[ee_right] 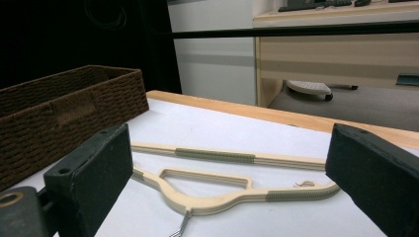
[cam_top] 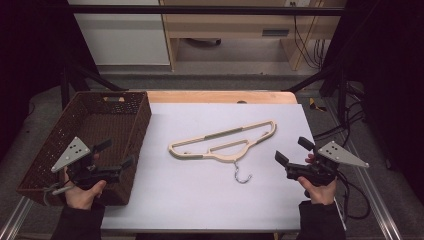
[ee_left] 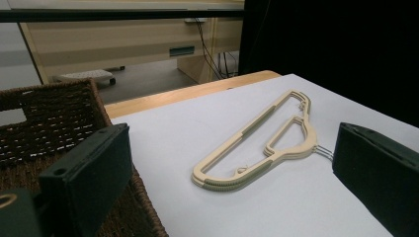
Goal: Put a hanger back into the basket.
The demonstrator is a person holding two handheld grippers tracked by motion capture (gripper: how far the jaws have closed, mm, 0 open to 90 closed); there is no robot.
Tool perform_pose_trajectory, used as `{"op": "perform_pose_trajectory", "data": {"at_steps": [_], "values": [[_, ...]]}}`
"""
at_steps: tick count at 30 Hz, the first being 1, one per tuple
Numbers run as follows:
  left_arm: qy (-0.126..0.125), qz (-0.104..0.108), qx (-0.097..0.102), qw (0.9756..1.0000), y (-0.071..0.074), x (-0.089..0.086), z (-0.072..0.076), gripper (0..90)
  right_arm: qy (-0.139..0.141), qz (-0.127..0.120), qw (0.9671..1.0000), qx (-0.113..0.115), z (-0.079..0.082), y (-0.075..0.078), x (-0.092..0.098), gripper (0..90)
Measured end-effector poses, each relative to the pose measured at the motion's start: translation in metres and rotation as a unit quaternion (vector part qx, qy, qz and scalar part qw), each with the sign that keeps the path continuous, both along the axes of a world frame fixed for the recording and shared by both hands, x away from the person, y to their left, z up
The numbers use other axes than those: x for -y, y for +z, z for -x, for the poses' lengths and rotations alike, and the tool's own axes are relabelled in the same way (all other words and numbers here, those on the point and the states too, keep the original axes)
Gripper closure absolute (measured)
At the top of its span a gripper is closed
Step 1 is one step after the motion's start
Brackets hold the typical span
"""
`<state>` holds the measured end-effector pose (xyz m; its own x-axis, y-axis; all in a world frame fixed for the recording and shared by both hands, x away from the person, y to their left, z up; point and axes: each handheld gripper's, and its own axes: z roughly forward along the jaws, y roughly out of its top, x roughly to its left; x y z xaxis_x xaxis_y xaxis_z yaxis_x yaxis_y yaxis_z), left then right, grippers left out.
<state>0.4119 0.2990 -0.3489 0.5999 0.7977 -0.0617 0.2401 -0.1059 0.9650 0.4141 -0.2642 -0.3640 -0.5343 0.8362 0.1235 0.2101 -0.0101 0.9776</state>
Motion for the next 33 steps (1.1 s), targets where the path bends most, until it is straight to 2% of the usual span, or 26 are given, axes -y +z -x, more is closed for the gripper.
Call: {"op": "perform_pose_trajectory", "data": {"at_steps": [7, 12, 14, 18, 25, 29, 30, 33], "values": [[0.003, 0.000, -0.002, 1.0000, -0.002, -0.002, -0.001, 1.8, -0.007, 0.001, 0.9999, -0.012, -0.002, -0.001, -0.004, 7.7], [0.005, -0.001, -0.006, 1.0000, -0.006, -0.004, -0.004, 1.9, -0.016, 0.022, 0.9994, -0.022, -0.006, -0.002, -0.021, 12.9], [0.006, -0.001, -0.007, 1.0000, -0.006, -0.004, -0.005, 1.9, -0.018, 0.020, 0.9993, -0.027, -0.007, -0.003, -0.025, 13.6], [0.008, -0.004, -0.009, 0.9999, -0.008, -0.005, -0.006, 1.8, -0.019, 0.031, 0.9983, -0.045, -0.013, -0.006, -0.037, 14.0], [0.011, -0.004, -0.012, 0.9999, -0.011, -0.005, -0.009, 1.8, -0.017, 0.034, 0.9976, -0.057, -0.023, -0.004, -0.057, 16.7], [0.013, -0.007, -0.011, 0.9998, -0.011, -0.007, -0.008, 1.9, -0.011, 0.053, 0.9960, -0.071, -0.030, -0.009, -0.074, 19.6], [0.014, -0.003, -0.011, 0.9998, -0.010, -0.007, -0.008, 2.0, -0.011, 0.058, 0.9954, -0.076, -0.032, -0.011, -0.077, 20.6], [0.015, -0.002, -0.010, 0.9998, -0.010, -0.008, -0.008, 2.1, -0.019, 0.074, 0.9925, -0.096, -0.038, -0.020, -0.085, 23.7]]}}
